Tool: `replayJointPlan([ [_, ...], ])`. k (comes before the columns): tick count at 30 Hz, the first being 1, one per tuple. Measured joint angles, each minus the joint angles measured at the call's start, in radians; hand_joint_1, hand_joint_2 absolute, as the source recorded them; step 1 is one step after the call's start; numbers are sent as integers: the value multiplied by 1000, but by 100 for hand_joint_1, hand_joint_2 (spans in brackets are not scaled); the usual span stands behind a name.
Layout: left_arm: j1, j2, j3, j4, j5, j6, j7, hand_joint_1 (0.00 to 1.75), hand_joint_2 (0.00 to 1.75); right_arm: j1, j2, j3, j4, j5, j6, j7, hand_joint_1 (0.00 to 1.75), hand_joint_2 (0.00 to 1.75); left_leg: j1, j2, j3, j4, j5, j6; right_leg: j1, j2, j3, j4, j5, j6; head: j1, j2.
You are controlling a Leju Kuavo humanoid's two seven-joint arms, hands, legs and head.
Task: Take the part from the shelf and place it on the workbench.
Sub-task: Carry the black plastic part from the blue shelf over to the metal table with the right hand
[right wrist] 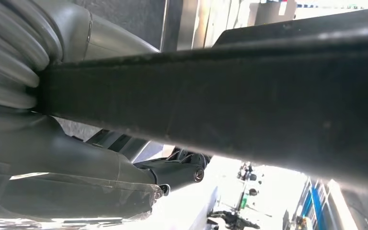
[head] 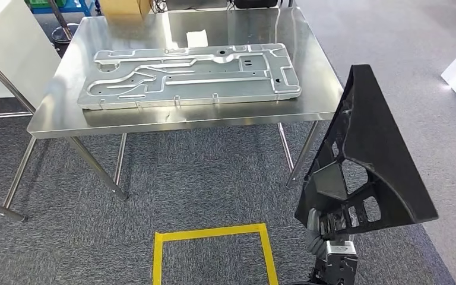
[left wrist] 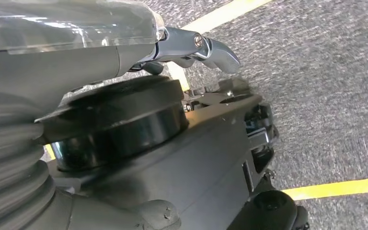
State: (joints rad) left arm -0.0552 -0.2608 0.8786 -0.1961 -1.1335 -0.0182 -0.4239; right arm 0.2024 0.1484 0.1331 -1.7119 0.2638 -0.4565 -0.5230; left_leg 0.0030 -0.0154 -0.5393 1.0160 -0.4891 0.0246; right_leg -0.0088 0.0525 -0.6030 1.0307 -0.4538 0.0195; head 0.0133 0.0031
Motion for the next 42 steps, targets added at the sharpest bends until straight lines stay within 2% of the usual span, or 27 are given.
replayJointPlan([
  [2,1,0,4,0,2,-6,0,0,175,-7,0,2,4,2,0,0,175,175,6,5,13,-14,-2,11,-2,-24,-29,57,-24,12,4,0],
  [5,5,0,15,0,10,-10,3,0,175,-9,0,4,13,5,-1,1,175,175,5,18,27,-15,-18,16,-9,-44,-138,237,-84,29,8,0],
  [7,6,1,23,0,14,-9,7,0,175,-6,0,5,20,6,-1,2,175,175,6,24,47,-15,-33,11,-14,-48,-161,249,-52,35,8,0],
  [9,7,1,26,0,14,-7,11,0,175,-5,0,6,24,9,-2,2,175,175,8,29,77,-15,-53,2,-15,-56,-112,134,26,35,8,0],
  [11,6,1,29,0,15,-5,14,0,175,-5,0,7,26,12,-3,2,175,175,7,32,98,-19,-73,-10,-8,-67,-62,36,54,23,9,0],
  [13,3,0,33,0,15,-2,15,0,175,-2,-1,10,28,14,-4,3,175,175,5,35,113,-32,-86,-24,2,-71,-48,13,31,3,8,0],
  [16,-2,1,38,0,15,3,14,0,175,3,-1,15,27,17,-4,4,175,175,5,36,144,-38,-105,-39,-1,-61,-6,-9,0,-22,0,0],
  [17,-3,1,39,-1,15,4,13,0,175,4,-1,16,27,19,-4,4,175,175,7,33,130,1,-116,-41,-3,-59,18,-21,-10,-29,-5,0],
  [18,-3,1,41,-1,15,4,12,0,175,5,-1,17,27,20,-4,4,175,175,8,28,90,72,-128,-41,-2,-58,42,-32,-21,-35,-10,0],
  [20,-1,1,45,-1,16,4,9,0,175,7,-2,17,29,23,-4,6,175,175,8,25,-33,231,-141,-40,2,-54,90,-48,-50,-43,-15,0],
  [21,1,1,46,-1,17,4,8,0,175,9,-2,18,30,25,-4,7,175,175,8,24,-90,277,-121,-39,4,-50,117,-54,-67,-44,-15,0],
  [22,4,1,48,-1,18,4,7,0,175,11,-2,18,32,26,-4,7,175,175,8,24,-129,280,-77,-38,6,-45,146,-59,-86,-44,-15,0],
  [23,6,1,49,-1,19,4,6,0,175,13,-2,18,33,28,-4,8,175,175,8,24,-150,242,-11,-35,8,-40,178,-65,-106,-43,-15,0],
  [25,12,1,50,-1,20,3,5,0,175,16,-2,19,36,28,-5,9,175,175,5,21,-159,139,119,-24,9,-31,236,-77,-146,-39,-13,0],
  [26,15,1,51,0,20,3,4,0,175,18,-2,19,39,28,-6,10,175,175,-1,21,-153,106,149,-17,8,-27,256,-83,-161,-32,-10,0],
  [27,15,2,52,0,20,3,4,0,175,19,-2,20,41,29,-6,10,175,175,-8,21,-143,90,146,-10,4,-25,270,-89,-174,-24,-7,0],
  [28,13,3,53,0,20,3,4,0,175,20,-3,20,42,29,-6,12,175,175,-16,21,-125,77,117,-4,-1,-23,278,-90,-179,-15,-5,0],
  [30,6,4,53,-1,20,3,3,0,175,20,-4,22,43,30,-6,13,175,175,-21,19,-74,26,62,8,-7,-25,257,-23,-146,-2,-9,0],
  [32,4,4,54,-1,21,3,0,0,175,19,-5,22,43,32,-6,13,175,175,-13,15,-19,-12,30,18,-9,-33,158,138,-82,7,-7,0],
  [33,5,3,54,-1,21,3,-1,0,175,20,-6,22,44,33,-6,13,175,175,-9,14,11,-27,16,20,-11,-37,93,214,-72,11,-5,0],
  [34,7,2,54,-1,21,3,-1,0,175,22,-7,22,45,33,-6,13,175,175,-5,13,43,-40,1,20,-12,-39,33,263,-89,16,-4,0],
  [35,9,1,54,-1,21,3,-1,0,175,24,-7,22,46,33,-6,14,175,175,-2,11,77,-52,-16,18,-14,-40,-19,286,-129,20,-4,0],
  [37,13,1,54,-1,21,3,-1,0,175,27,-8,22,50,33,-6,15,175,175,7,7,150,-77,-53,11,-16,-43,-94,267,-212,30,-4,0],
  [38,13,0,54,-1,21,3,-1,0,175,28,-8,22,51,33,-6,15,175,175,13,6,187,-88,-72,6,-18,-46,-117,228,-223,35,-4,0],
  [39,13,0,54,-1,21,3,-1,0,175,29,-8,22,52,33,-6,15,175,175,19,6,222,-97,-92,1,-21,-50,-129,174,-195,41,-4,0],
  [41,12,0,55,-1,22,3,-2,0,175,30,-9,22,54,33,-6,16,175,175,25,4,290,-114,-136,-10,-26,-80,-125,59,-34,49,3,0],
  [42,10,1,55,-1,22,3,-2,0,175,29,-9,22,54,34,-6,16,175,175,23,6,321,-129,-160,-18,-26,-99,-114,30,34,47,7,0],
])
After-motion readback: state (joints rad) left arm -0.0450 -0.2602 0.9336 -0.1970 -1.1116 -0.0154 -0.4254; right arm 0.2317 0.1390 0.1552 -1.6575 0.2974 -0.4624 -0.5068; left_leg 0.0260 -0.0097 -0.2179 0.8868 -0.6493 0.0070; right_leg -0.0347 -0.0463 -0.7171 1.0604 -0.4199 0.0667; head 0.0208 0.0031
